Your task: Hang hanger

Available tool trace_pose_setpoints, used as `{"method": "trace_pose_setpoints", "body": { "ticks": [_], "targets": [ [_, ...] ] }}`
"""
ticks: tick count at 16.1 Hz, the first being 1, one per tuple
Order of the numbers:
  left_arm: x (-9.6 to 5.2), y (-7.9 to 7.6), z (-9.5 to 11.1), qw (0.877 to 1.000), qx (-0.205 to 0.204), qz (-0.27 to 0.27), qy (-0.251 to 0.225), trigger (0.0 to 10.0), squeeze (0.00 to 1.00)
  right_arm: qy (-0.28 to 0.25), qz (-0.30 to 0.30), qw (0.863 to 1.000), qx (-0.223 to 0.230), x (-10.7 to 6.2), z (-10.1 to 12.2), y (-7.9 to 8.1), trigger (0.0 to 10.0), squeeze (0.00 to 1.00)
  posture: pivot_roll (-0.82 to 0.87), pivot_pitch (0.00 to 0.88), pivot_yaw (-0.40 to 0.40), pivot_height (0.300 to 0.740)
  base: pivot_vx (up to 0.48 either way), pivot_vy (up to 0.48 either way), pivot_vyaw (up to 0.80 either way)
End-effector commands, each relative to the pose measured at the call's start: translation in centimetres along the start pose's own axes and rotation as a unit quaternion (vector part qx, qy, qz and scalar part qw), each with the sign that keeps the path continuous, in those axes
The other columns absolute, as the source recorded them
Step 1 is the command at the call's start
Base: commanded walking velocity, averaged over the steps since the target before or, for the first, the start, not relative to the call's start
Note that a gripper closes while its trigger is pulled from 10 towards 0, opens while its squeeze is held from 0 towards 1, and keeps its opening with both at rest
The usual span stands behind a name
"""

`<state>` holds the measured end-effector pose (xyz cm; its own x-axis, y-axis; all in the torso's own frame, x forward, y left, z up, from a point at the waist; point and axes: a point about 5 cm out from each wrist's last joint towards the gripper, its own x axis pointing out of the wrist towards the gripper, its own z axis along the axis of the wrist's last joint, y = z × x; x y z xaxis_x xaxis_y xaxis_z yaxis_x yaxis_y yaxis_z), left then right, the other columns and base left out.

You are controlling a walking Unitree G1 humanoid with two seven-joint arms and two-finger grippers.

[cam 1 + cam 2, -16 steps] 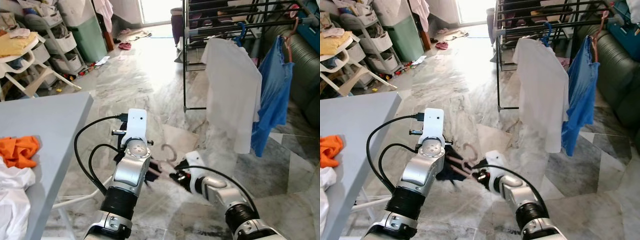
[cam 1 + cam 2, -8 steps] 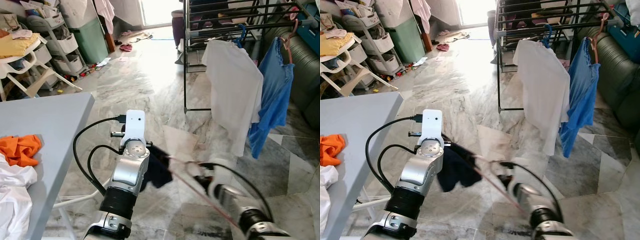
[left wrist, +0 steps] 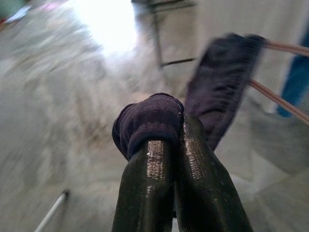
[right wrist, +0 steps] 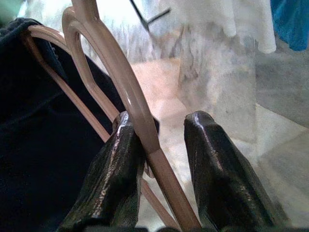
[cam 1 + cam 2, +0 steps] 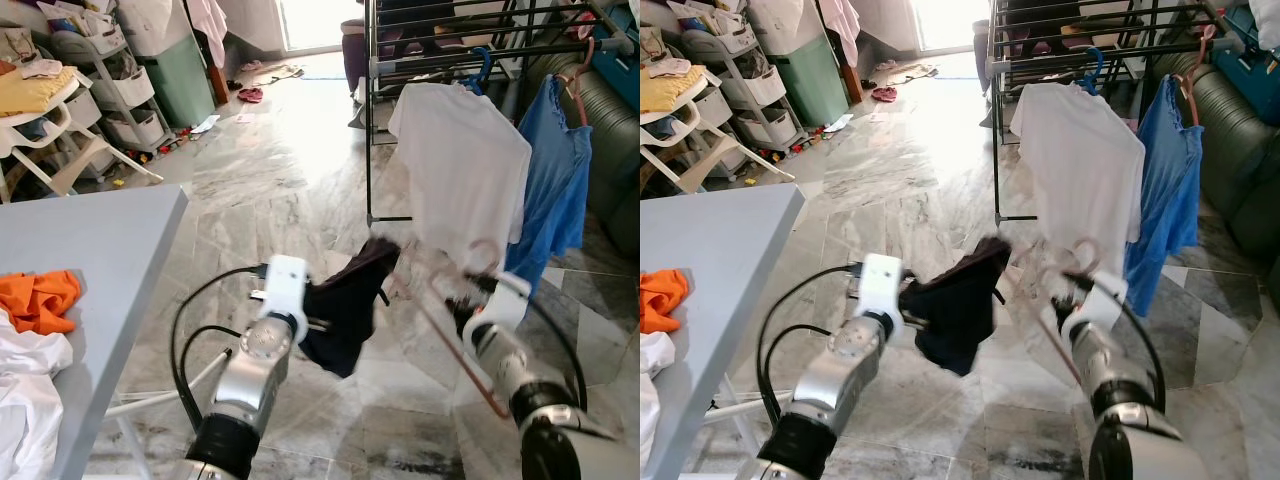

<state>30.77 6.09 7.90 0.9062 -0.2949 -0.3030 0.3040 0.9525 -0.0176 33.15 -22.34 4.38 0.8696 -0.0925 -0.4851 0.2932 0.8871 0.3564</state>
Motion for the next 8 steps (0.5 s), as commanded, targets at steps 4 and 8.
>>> {"method": "trace_pose_setpoints", "body": {
  "ticks": [4, 8],
  "targets": [
    [-0.5, -0.2, -2.1, 0.996, 0.052, -0.067, 0.003, 10.0, 0.0, -0.097, 0.013, 0.988, 0.122, 0.3, 6.0, 1.9, 10.0, 0.0, -0.1, 0.0, 0.129, 0.74, 0.0, 0.0, 0.0],
    [-0.5, -1.4, -2.9, 0.992, 0.06, -0.112, 0.011, 10.0, 0.0, -0.14, 0.071, 0.96, 0.234, 0.1, 9.1, 5.8, 10.0, 0.0, -0.11, 0.0, 0.127, 0.74, 0.0, 0.0, 0.0]
  ]
}}
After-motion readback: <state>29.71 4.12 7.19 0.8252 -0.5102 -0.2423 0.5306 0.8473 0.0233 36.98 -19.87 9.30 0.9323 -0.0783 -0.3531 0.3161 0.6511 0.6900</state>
